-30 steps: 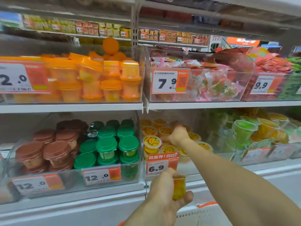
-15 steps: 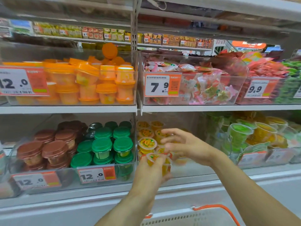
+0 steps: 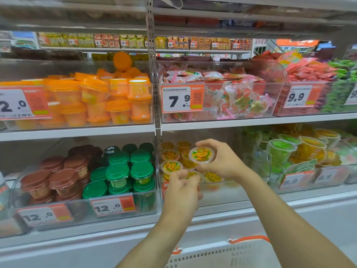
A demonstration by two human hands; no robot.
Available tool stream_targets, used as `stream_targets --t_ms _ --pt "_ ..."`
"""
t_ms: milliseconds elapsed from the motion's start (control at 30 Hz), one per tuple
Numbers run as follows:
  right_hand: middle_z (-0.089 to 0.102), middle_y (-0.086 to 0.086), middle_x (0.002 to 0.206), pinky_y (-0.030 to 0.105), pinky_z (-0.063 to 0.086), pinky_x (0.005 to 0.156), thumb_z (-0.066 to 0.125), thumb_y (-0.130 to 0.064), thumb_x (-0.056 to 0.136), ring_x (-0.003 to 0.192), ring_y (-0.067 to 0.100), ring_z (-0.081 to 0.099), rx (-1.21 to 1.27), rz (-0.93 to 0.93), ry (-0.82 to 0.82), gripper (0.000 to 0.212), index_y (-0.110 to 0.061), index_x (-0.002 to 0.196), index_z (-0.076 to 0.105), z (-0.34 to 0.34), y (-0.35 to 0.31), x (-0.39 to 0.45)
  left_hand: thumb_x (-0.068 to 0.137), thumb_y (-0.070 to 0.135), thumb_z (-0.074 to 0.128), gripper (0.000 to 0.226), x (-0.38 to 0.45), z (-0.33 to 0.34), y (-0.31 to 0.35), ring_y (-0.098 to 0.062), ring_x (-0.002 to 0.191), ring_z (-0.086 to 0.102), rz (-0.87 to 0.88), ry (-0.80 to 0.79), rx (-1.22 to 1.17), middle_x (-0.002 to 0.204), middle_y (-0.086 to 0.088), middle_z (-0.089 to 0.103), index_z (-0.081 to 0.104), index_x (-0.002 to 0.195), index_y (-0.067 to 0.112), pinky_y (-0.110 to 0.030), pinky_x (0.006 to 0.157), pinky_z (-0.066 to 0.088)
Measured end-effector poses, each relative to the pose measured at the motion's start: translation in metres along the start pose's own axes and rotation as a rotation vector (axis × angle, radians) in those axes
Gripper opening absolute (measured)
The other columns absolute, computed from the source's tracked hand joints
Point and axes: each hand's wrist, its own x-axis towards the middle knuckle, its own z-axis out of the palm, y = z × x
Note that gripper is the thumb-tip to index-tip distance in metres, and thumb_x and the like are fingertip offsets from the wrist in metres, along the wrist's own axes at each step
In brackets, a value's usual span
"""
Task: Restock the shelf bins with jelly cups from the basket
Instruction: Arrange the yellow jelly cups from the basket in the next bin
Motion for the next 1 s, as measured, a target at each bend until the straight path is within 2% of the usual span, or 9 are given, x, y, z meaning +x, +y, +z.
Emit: stream_targets --t_ms 67,167,267,367,500,600,767,900,1000 --pt "0.065 -0.005 0.122 0.026 0.050 0.090 0.086 -0.020 0.064 0.112 0.015 0.063 -0.242 0.055 -0.015 0.071 -0.024 0.128 0.056 0.010 0.020 0.006 0.096 0.017 0.056 0.010 -0.001 -0.002 -0.006 -0.014 0.065 0.064 0.058 -0.026 0.187 0.085 0.000 0.065 0.056 0.106 0.021 -0.026 0.063 0.053" --pt "0.057 0.002 0.134 0.030 0.049 0.094 0.083 -0.031 0.070 0.119 0.019 0.057 -0.377 0.186 -0.170 0.081 -0.019 0.139 0.043 0.027 0.039 0.014 0.094 0.016 0.054 0.008 -0.004 -0.002 -0.012 -0.014 0.056 0.062 0.054 -0.123 0.341 0.081 -0.004 0.068 0.061 0.096 0.020 -0.020 0.054 0.049" --pt "0.056 0.009 0.133 0.037 0.052 0.093 0.085 -0.036 0.069 0.117 0.026 0.057 -0.411 0.262 -0.201 0.093 -0.013 0.141 0.031 0.035 0.040 0.025 0.096 0.014 0.052 0.013 -0.003 0.000 -0.017 -0.016 0.052 0.059 -0.033 -0.159 0.316 0.089 -0.011 0.072 0.065 0.096 0.011 -0.019 0.047 0.042" --pt "0.051 0.013 0.141 0.037 0.049 0.096 0.090 -0.033 0.065 0.126 0.030 0.052 -0.421 0.295 -0.193 0.109 -0.009 0.147 0.022 0.042 0.037 0.034 0.097 0.013 0.051 0.015 -0.002 0.002 -0.021 -0.014 0.046 0.056 -0.068 -0.186 0.312 0.086 -0.008 0.074 0.065 0.095 0.008 -0.017 0.045 0.039" --pt "0.026 0.013 0.160 0.040 0.037 0.113 0.090 -0.038 0.067 0.144 0.032 0.033 -0.393 0.373 -0.301 0.124 -0.015 0.157 0.007 0.045 0.032 0.042 0.096 0.013 0.052 0.014 0.000 0.001 -0.026 -0.014 0.045 0.055 -0.066 -0.217 0.307 0.084 -0.007 0.074 0.066 0.094 0.009 -0.021 0.054 0.044" --pt "0.024 0.009 0.163 0.035 0.035 0.112 0.088 -0.038 0.070 0.146 0.028 0.030 -0.309 0.389 -0.345 0.120 -0.012 0.158 0.010 0.041 0.029 0.045 0.097 0.016 0.053 0.015 0.003 -0.001 -0.031 -0.013 0.045 0.055 -0.068 -0.234 0.342 0.082 -0.002 0.074 0.066 0.097 0.010 -0.021 0.058 0.048" --pt "0.034 0.006 0.158 0.033 0.036 0.112 0.090 -0.033 0.069 0.143 0.024 0.037 -0.311 0.329 -0.240 0.109 -0.014 0.155 0.026 0.050 0.033 0.045 0.099 0.019 0.053 0.016 0.007 -0.005 -0.040 -0.012 0.047 0.055 -0.053 -0.240 0.403 0.087 -0.005 0.076 0.066 0.098 0.008 -0.018 0.058 0.049" --pt "0.032 0.006 0.159 0.039 0.035 0.116 0.093 -0.039 0.063 0.144 0.026 0.034 -0.324 0.307 -0.246 0.118 -0.016 0.156 0.024 0.053 0.039 0.048 0.098 0.020 0.053 0.016 0.008 -0.004 -0.046 -0.012 0.046 0.054 -0.039 -0.269 0.435 0.089 -0.008 0.075 0.065 0.094 0.009 -0.020 0.058 0.049" --pt "0.028 0.006 0.161 0.038 0.033 0.117 0.092 -0.042 0.063 0.146 0.026 0.031 -0.306 0.287 -0.283 0.123 -0.016 0.157 0.017 0.045 0.035 0.043 0.095 0.024 0.054 0.016 0.008 -0.003 -0.052 -0.014 0.050 0.055 0.004 -0.293 0.509 0.089 -0.008 0.074 0.065 0.091 0.014 -0.023 0.057 0.050"
